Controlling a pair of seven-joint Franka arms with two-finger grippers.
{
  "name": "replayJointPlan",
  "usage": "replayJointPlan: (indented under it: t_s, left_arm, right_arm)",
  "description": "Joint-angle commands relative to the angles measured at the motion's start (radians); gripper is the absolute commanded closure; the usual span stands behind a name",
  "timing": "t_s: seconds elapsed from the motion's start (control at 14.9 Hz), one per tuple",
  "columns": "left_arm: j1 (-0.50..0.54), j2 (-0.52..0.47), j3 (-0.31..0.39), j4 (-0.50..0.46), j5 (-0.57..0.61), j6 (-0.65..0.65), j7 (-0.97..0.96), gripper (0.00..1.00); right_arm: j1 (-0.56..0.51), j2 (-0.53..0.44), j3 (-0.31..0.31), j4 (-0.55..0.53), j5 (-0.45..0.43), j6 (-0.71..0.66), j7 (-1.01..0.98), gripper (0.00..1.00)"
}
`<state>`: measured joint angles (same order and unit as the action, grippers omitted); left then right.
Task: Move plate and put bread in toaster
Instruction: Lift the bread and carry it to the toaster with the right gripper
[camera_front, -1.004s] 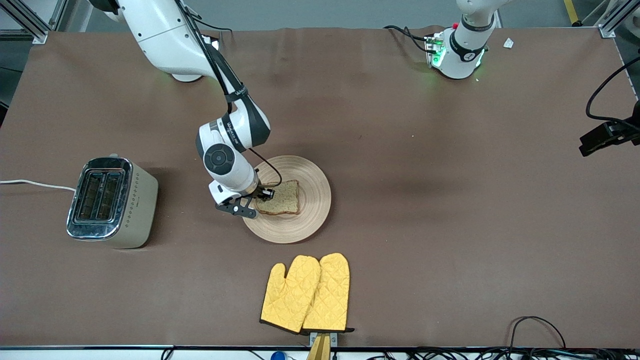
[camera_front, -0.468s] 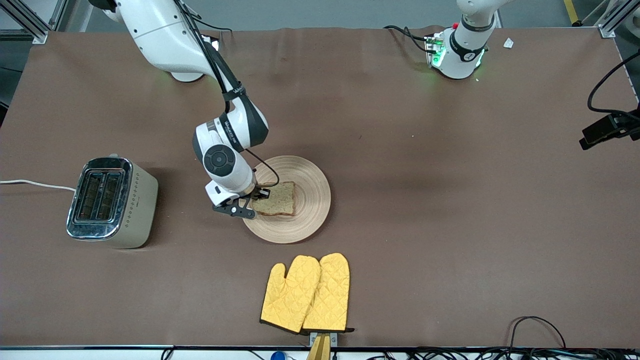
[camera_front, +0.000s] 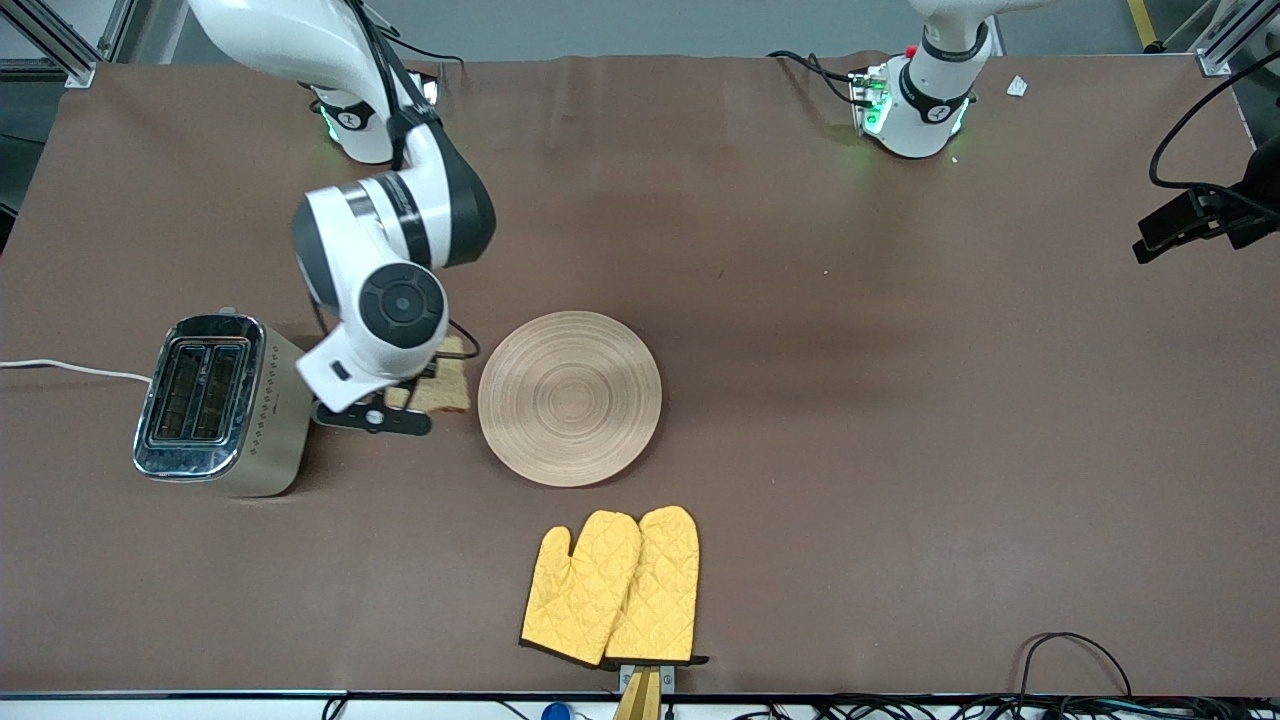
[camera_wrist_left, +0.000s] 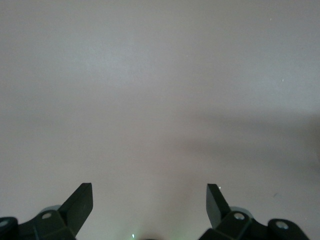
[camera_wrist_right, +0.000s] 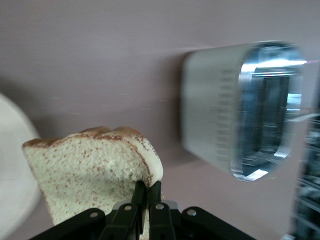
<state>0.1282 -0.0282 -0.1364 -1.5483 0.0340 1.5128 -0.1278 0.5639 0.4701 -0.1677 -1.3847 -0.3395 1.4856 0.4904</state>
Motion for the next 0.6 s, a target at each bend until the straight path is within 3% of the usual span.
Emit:
replayJointPlan:
  t_s: [0.0,0.27,0.54]
  left_arm:
    - [-0.041,-0.111,0.028,-0.145,-0.016,0.072,0.011,0.00]
    - [-0.041,-0.104,-0.006,-0.138,-0.016,0.072,0.013,0.00]
    - [-0.042,-0.072,-0.012,-0.101,-0.016,0.067,0.016,0.00]
  right_arm:
    - [-0.013,-0.040,-0.007,0.009,-0.198,-0.105,-0.074,1.00]
    - [-0.135,-0.054,-0.015,-0.005,-0.304,-0.091,-0.144,1.00]
    - [-0.232,-0.050,-0.013,-0.051,-0.343,-0.010,-0.145,1.00]
